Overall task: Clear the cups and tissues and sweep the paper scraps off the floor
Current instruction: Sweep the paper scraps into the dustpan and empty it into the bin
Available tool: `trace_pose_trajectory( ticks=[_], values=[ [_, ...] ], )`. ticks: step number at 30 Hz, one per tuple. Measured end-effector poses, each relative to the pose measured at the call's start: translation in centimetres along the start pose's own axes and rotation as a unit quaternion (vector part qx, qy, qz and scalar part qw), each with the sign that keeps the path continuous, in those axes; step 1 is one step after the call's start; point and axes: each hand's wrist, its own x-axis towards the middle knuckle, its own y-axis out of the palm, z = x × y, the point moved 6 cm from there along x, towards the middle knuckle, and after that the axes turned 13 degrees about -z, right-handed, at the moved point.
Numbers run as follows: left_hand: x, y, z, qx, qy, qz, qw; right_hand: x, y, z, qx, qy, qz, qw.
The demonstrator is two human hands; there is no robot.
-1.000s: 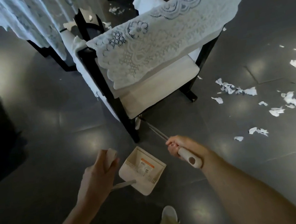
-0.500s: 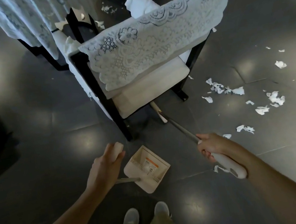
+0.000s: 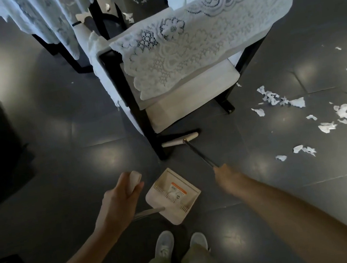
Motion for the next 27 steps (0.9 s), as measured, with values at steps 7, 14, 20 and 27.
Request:
trace_pose_trajectory(
  ticks=[7,14,20,27],
  values=[
    [0.6,0.9,-1.8,0.006,0.043,0.030,0.999,-8.0,-1.5,-4.2,0.020,0.002,0.056,0.998],
    [0.5,2.1,-3.1,0.034,0.058,0.054,0.996,-13.9,-1.4,-8.5,0.152,0.102,0.152,0.971],
    [0.2,1.1,-1.6,0.015,0.051,0.071,0.996,-14.1,-2.2,-7.6,0.209,0.169,0.111,0.957],
    [0.4,0.1,-0.2,0.055,0.105,0.033,0.992,-9.7,-1.4,-4.2,0.246,0.229,0.112,0.935]
  ],
)
